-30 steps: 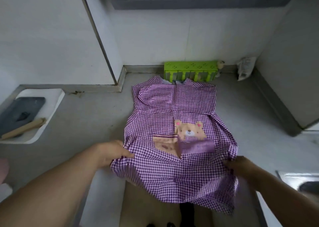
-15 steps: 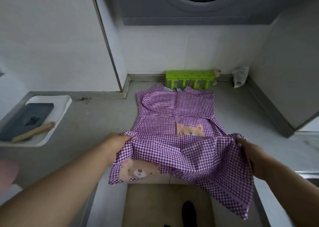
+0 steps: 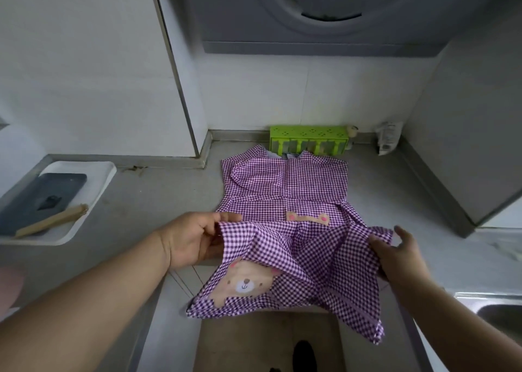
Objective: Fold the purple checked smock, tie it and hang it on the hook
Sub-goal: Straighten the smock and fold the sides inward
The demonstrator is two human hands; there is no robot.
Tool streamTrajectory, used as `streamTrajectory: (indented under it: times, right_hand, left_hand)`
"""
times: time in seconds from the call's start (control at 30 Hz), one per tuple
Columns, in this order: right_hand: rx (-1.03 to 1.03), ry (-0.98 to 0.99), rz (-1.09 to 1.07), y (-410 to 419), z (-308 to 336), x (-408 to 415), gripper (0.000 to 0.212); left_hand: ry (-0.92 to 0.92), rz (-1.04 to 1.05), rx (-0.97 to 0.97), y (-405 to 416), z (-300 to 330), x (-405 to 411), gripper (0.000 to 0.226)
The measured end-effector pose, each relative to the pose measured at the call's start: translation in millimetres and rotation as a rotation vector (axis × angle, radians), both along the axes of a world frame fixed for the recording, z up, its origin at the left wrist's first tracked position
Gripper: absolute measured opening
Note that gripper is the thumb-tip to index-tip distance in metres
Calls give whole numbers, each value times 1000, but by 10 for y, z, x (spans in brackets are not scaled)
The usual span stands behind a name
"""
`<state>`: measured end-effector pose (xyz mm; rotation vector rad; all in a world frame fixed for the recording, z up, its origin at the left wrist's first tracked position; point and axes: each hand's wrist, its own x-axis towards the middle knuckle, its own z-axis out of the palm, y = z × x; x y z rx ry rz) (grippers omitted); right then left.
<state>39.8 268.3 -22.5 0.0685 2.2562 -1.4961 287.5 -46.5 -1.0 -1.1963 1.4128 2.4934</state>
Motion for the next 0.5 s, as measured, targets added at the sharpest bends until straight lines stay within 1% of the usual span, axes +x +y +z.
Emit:
streamTrajectory:
  times: [0.03,0.07,0.1,0.17,0.23,0.3,0.37,0.4,0.43,0.5]
  right_hand:
    - [-5,33,16,-6,29,5,54]
    - [-15,51,52,-16,67,9,42]
    - [-13,61,122,-24,91,15,33]
    - [19,116,304,-5,87,23,43]
    - [126,292,468,32,58,-4,44]
    - [269,461,602,75,60,-23,43]
    - [396,562,675,99,56,-31,44]
    - [443,611,690,102,68,-26,42]
    - [472,667,701,115,62,-51,38]
    - [519,843,702,150,34,-109,26]
  left_hand:
    - [16,-28,-30,20,-4,-19,52]
    - [12,-57,-96,47,-5,-40,52]
    - [-9,-92,-220,72,-10,-61,50]
    - [-85,-229,-594,120,16,-102,44]
    - [-149,-353,-951,158,60,-133,41]
    - [-171,-420,-1220,159,58,-142,38]
    - [-188,-484,-1429,157,53,-155,33]
    - [-191,-517,-1503,150,52,-160,33]
    - [-188,-543,-1561,136,46,-176,32]
    - [-158,-579,-1675,105,18,-186,29]
